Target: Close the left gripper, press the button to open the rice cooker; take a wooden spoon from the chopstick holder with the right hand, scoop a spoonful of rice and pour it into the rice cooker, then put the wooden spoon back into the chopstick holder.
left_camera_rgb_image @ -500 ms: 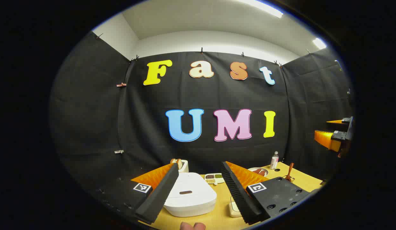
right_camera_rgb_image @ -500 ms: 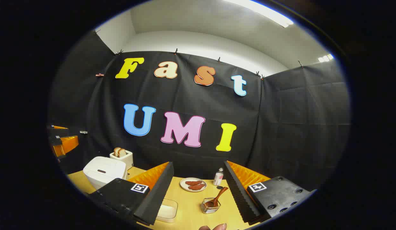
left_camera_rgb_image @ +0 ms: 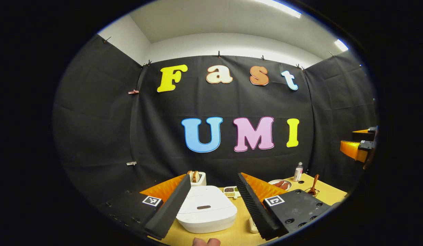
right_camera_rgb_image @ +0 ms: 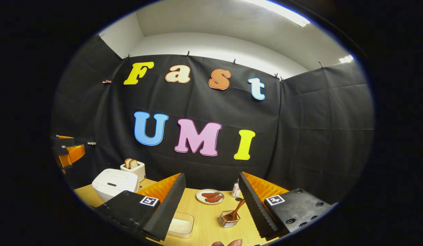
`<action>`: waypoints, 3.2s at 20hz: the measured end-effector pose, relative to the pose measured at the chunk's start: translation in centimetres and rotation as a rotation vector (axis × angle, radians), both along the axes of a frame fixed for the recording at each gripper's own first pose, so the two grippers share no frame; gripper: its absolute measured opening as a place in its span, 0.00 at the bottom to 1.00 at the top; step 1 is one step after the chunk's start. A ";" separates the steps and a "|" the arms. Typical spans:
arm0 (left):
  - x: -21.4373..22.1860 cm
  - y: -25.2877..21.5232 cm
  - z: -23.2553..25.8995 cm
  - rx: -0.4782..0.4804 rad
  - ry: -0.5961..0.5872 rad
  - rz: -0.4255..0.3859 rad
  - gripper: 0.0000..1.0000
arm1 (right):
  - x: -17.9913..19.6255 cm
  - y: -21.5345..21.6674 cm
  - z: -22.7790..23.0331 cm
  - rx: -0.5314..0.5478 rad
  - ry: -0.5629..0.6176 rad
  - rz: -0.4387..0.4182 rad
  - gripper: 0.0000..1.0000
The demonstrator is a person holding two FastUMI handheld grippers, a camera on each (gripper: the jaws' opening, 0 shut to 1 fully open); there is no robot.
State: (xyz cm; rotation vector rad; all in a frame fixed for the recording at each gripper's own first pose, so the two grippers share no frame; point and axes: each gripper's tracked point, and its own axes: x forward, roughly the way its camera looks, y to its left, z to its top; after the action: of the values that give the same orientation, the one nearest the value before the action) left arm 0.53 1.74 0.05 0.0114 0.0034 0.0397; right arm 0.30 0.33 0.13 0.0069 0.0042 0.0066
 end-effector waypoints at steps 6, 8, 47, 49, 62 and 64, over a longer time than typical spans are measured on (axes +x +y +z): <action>-0.5 0.6 0.2 0.005 -0.004 0.009 0.94 | -0.3 0.5 0.1 -0.009 -0.004 0.006 0.97; -0.7 0.6 0.3 0.005 -0.008 0.012 0.94 | -0.4 0.8 0.3 -0.005 -0.005 0.011 0.97; 16.8 5.1 -25.2 -0.289 0.732 -0.173 0.07 | -2.1 -6.5 -1.4 -0.028 0.050 -0.203 0.97; 16.9 5.0 -25.3 -0.280 0.741 -0.174 0.07 | -2.0 -6.4 -1.6 -0.029 0.055 -0.200 0.97; 16.8 5.1 -24.4 -0.170 0.765 -0.153 0.07 | -2.5 -6.3 -2.4 -0.015 0.071 -0.177 0.97; 17.7 5.5 -21.8 -0.166 0.661 -0.132 0.07 | -2.7 -6.6 -2.7 -0.019 0.079 -0.179 0.98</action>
State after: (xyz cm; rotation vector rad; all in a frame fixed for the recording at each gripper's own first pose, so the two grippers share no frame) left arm 18.24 7.25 -21.76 -0.1417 0.6661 -0.0977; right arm -2.35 -6.23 -2.62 -0.0112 0.0831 -0.1727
